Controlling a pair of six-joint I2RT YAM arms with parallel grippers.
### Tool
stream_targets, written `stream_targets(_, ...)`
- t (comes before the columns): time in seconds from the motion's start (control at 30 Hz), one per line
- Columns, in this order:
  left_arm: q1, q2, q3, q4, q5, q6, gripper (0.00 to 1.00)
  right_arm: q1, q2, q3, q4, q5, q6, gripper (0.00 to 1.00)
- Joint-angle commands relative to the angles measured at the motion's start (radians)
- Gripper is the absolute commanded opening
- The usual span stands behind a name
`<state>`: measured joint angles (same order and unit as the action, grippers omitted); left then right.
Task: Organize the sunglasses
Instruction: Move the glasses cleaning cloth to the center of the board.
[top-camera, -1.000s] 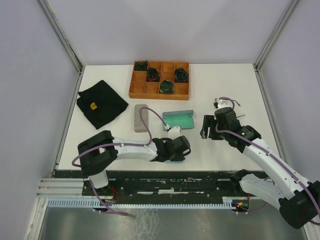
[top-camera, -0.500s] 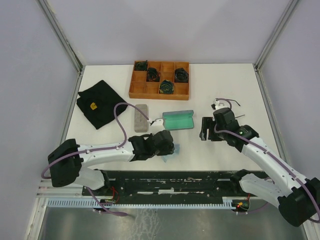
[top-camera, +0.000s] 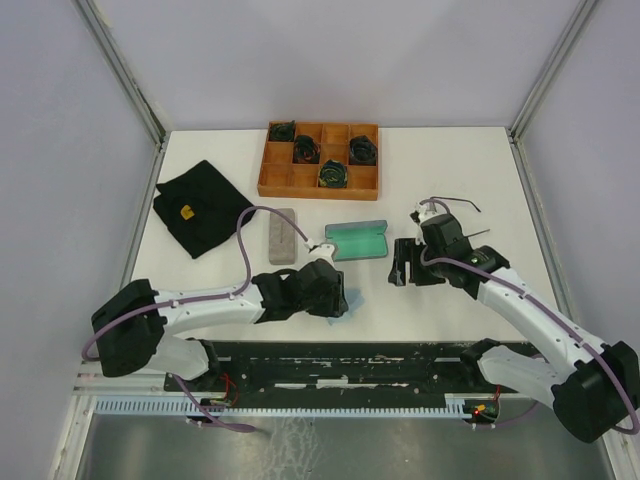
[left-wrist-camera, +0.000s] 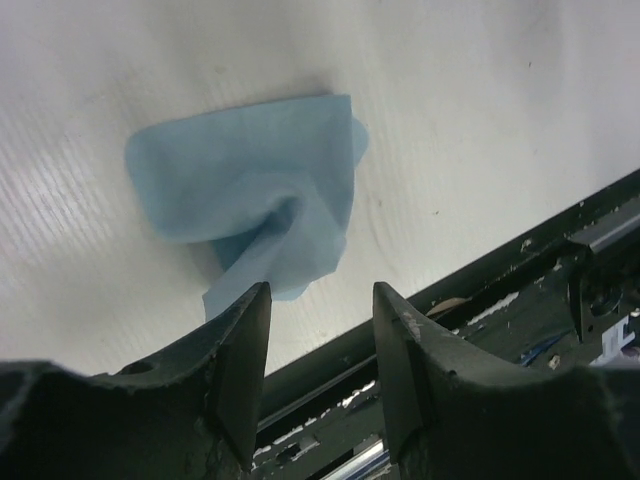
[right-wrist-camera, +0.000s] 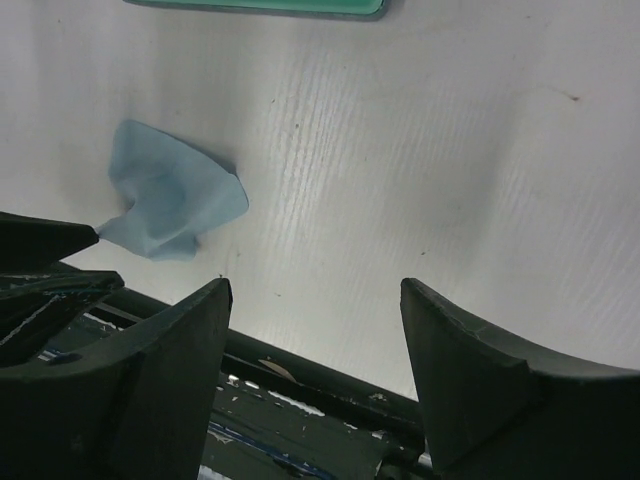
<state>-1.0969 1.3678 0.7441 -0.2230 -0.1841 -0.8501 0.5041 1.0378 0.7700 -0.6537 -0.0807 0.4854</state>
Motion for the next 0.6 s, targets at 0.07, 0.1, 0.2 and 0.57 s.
stream_targets(0.07,-0.001,-0.032,-0.097,0.009,0.071,0.061,0.51,0.011,0.017,-0.012,0.038,-0.055,0.015,0.77)
stream_targets(0.1,-0.003,-0.035,-0.114,0.002,0.067,0.053,0.51,0.013,0.017,-0.014,0.037,-0.051,0.019,0.77)
stream_targets(0.2,-0.014,-0.06,-0.152,-0.011,0.045,0.023,0.55,0.02,0.019,-0.026,0.043,-0.049,0.033,0.77)
stream_targets(0.57,-0.018,-0.144,-0.242,0.052,0.014,-0.039,0.56,0.224,0.049,-0.061,0.188,0.004,0.189,0.73)
